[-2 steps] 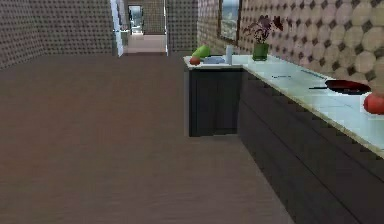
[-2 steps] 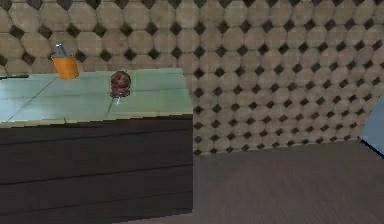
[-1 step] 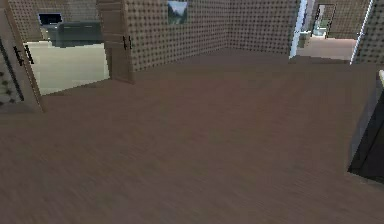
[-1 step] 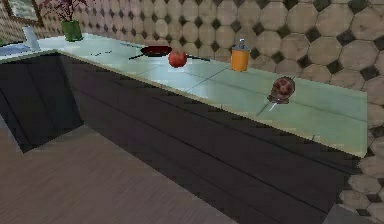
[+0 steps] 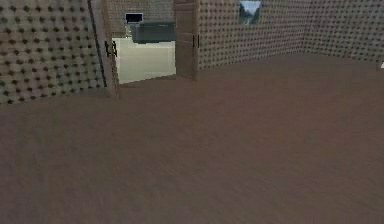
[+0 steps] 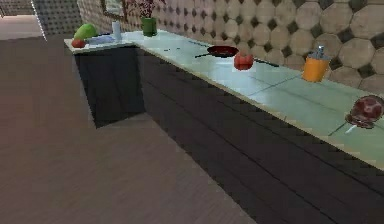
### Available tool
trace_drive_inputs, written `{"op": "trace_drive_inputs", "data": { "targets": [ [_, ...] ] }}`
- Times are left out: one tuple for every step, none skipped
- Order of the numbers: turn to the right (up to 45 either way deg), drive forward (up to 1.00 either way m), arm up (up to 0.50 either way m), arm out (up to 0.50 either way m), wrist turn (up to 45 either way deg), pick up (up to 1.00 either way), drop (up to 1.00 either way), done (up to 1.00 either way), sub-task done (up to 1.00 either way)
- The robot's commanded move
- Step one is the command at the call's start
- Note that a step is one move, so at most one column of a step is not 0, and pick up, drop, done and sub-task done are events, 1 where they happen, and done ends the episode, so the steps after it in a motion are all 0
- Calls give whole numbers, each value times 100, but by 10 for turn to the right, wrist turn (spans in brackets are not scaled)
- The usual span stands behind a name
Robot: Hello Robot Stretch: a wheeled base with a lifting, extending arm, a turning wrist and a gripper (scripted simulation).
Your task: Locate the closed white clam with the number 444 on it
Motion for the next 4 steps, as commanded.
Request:
{"op": "trace_drive_inputs", "data": {
  "targets": [
    [0, 65, 0, 0, 0, 0, 0, 0, 0],
    [-330, 0, 0, 0, 0, 0, 0, 0, 0],
    [0, 80, 0, 0, 0, 0, 0, 0, 0],
    [-450, 0, 0, 0, 0, 0, 0, 0, 0]
  ]
}}
